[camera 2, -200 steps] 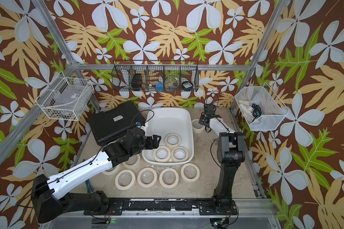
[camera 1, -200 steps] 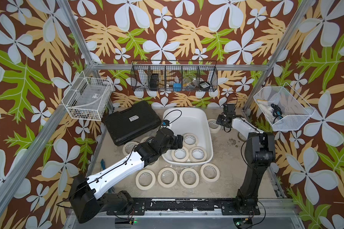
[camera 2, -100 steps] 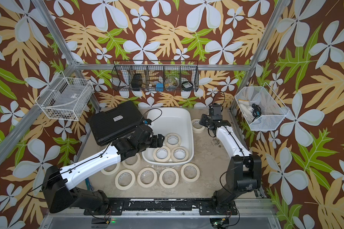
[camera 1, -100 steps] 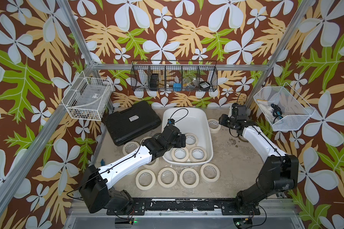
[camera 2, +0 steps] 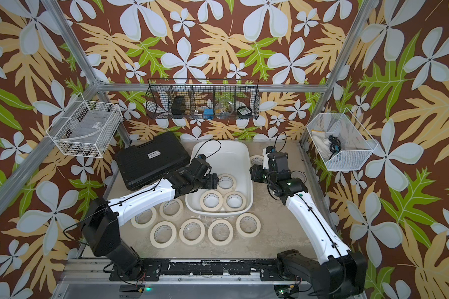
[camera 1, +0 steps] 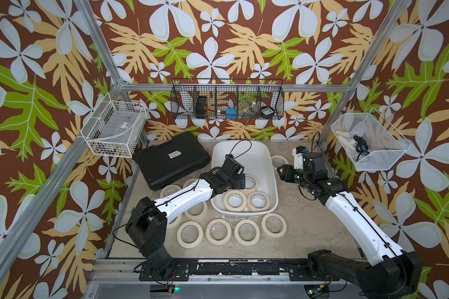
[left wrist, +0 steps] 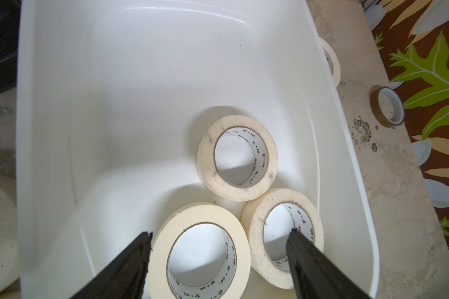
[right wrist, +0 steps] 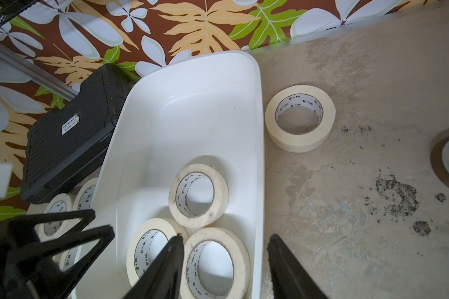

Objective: Take out the art tape in the storage box
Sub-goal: Place the art tape at the center of the board, then pick up the art tape from the storage box.

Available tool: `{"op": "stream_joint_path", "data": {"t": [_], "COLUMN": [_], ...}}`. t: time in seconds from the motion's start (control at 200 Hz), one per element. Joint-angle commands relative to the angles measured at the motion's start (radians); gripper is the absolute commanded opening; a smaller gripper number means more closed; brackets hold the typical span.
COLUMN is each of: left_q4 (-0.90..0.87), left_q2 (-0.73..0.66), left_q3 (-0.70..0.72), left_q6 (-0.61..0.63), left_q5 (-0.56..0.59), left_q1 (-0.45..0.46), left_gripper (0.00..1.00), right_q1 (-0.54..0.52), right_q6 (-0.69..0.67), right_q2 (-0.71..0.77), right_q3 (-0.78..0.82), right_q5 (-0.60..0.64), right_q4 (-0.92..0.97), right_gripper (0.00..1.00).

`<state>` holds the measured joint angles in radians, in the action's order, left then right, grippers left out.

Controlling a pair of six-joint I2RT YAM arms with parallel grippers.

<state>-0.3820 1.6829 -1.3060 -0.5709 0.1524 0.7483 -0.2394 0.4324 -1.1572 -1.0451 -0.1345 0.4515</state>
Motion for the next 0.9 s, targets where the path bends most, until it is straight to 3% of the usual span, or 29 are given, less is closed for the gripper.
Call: {"op": "stream_joint_path", "data": {"t": [0.0,0.225,0.621,0.896], "left_q4": [-0.015,-0.02,0.016,0.036], "left_q2": [0.058,0.184,0.329,0.402], "left_q3": [-0.035,-0.11,-0.191,-0.219], "left_q6": [0.004,0.009,0.006,-0.008], "left_q5": [-0.018,-0.012,0.003,-0.023], "left_q1": [-0.01,-0.011,-0.027,-0.032], "left_gripper": [0.84,0.79,0.72,0.51], "right_q1": [-0.006,-0.007,-0.006,-0.007], "right_q6": [-0.011,-0.012,-0.037,-0.043], "right_q2": [0.052,0.128,0.158,0.169], "right_q3": [0.036,0.089,0.048,0.026], "right_q5": [-0.014,-0.042,-0.049,-0.061], "right_q4": [0.046,0.093,0.178,0.196], "right_gripper": [0.56,0.55,0.55,0.54]}}
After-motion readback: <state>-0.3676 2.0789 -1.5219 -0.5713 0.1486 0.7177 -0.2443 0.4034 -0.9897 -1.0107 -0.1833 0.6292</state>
